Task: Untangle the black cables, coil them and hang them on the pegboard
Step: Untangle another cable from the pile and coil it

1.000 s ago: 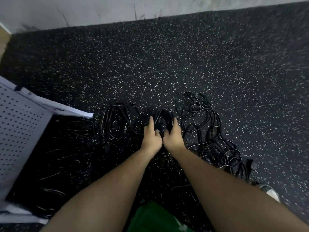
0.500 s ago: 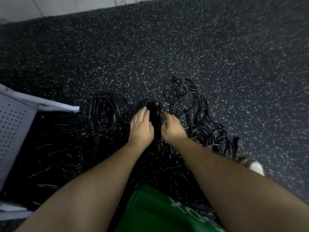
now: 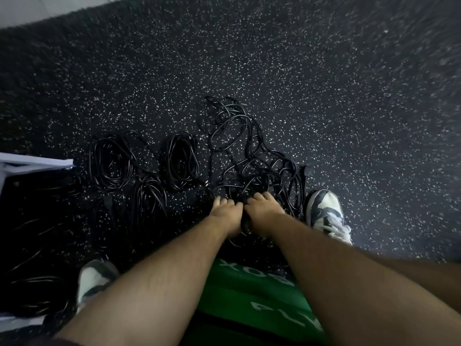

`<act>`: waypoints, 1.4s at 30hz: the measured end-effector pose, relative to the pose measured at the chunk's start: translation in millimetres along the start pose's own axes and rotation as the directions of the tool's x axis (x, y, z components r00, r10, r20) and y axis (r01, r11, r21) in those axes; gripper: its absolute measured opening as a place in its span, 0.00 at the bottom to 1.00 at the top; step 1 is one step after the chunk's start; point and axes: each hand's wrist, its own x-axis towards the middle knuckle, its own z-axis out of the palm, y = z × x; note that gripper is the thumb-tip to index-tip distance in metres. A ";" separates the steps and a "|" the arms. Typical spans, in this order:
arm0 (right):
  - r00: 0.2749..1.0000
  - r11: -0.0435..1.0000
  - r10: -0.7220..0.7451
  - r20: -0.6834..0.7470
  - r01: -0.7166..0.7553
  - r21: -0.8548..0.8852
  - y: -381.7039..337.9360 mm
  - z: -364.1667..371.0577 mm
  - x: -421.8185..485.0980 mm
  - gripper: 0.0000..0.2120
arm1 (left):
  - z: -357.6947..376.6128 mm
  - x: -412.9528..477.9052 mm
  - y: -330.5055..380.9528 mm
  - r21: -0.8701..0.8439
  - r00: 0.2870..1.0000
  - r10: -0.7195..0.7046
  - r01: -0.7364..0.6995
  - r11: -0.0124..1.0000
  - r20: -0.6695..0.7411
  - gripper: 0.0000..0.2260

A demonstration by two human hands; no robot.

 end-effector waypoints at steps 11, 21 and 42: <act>0.940 0.973 0.175 -0.294 -0.118 0.199 96.3 -123.9 -106.1 0.09 | -111.7 -47.2 61.5 -0.511 0.878 0.000 -0.278 0.813 -0.478 0.08; 0.589 0.972 0.236 -0.773 -0.145 0.186 125.7 -340.1 -246.2 0.11 | -325.6 -194.5 99.9 -0.368 0.570 0.067 -0.612 0.700 -0.819 0.14; 0.187 0.890 0.427 -0.884 0.085 0.448 87.5 -381.2 -266.7 0.11 | -296.9 -225.1 60.3 -0.610 0.768 0.037 -0.535 0.585 -0.639 0.10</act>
